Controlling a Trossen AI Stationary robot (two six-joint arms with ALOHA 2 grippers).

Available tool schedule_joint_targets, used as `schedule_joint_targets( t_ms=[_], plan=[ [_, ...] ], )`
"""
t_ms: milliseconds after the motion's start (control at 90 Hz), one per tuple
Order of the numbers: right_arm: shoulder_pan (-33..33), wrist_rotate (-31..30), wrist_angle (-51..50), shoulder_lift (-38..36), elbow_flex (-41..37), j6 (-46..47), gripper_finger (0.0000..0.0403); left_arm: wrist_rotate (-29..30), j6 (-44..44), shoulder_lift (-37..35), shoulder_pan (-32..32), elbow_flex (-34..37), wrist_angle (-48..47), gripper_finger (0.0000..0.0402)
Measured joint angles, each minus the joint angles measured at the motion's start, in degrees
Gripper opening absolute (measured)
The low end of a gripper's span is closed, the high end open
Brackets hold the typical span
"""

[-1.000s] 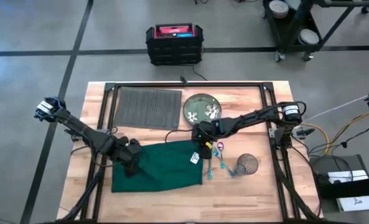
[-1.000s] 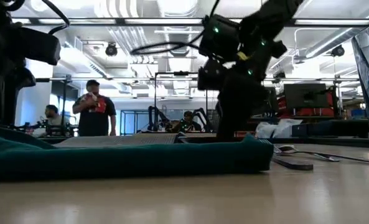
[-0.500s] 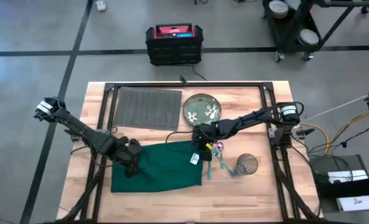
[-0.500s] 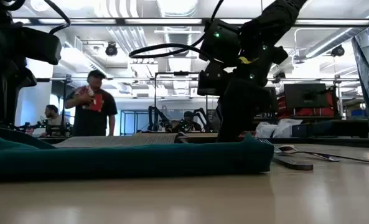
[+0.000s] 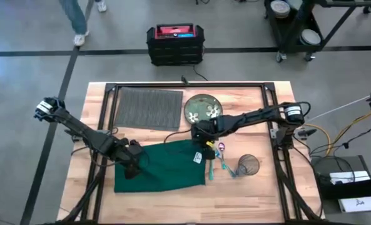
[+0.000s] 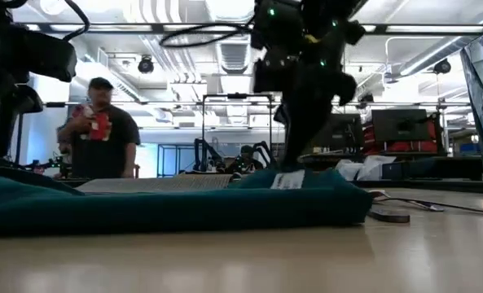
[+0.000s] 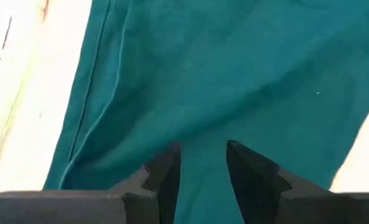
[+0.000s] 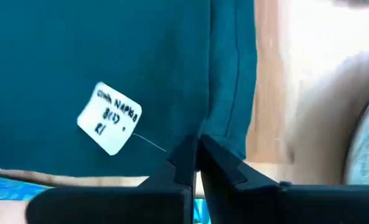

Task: Set table place
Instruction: Fold the green napkin

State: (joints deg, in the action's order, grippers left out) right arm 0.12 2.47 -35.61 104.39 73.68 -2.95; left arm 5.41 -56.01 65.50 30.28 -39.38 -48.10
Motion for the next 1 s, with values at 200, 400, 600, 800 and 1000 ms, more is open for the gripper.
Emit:
schedule_joint_targets(
  t_ms=[200,400,600,800,1000],
  plan=[
    [0.24,-6.44,-0.27,-0.14,0.73,-1.14,0.0000,2.05,-2.58,-0.07,0.00,0.00,-4.91,0.0114],
    [1.73,-14.47,1.18,-2.77,1.26,-2.47,0.0000,2.26,-3.10,-0.07,0.04,0.00,-6.93,0.0114],
    [0.48,-24.44,1.51,-0.26,0.29,-1.55,0.0000,5.25,-3.02,-0.07,-0.02,0.00,-7.34,0.0114],
    [-0.07,-25.18,2.26,2.98,0.22,1.31,0.0000,5.22,-3.10,-0.03,-0.01,0.02,-7.28,0.0114],
    [-0.26,-27.41,-1.17,3.34,2.09,6.61,0.0037,4.57,-3.21,-0.03,0.00,-1.33,-7.00,0.0114]
  ],
)
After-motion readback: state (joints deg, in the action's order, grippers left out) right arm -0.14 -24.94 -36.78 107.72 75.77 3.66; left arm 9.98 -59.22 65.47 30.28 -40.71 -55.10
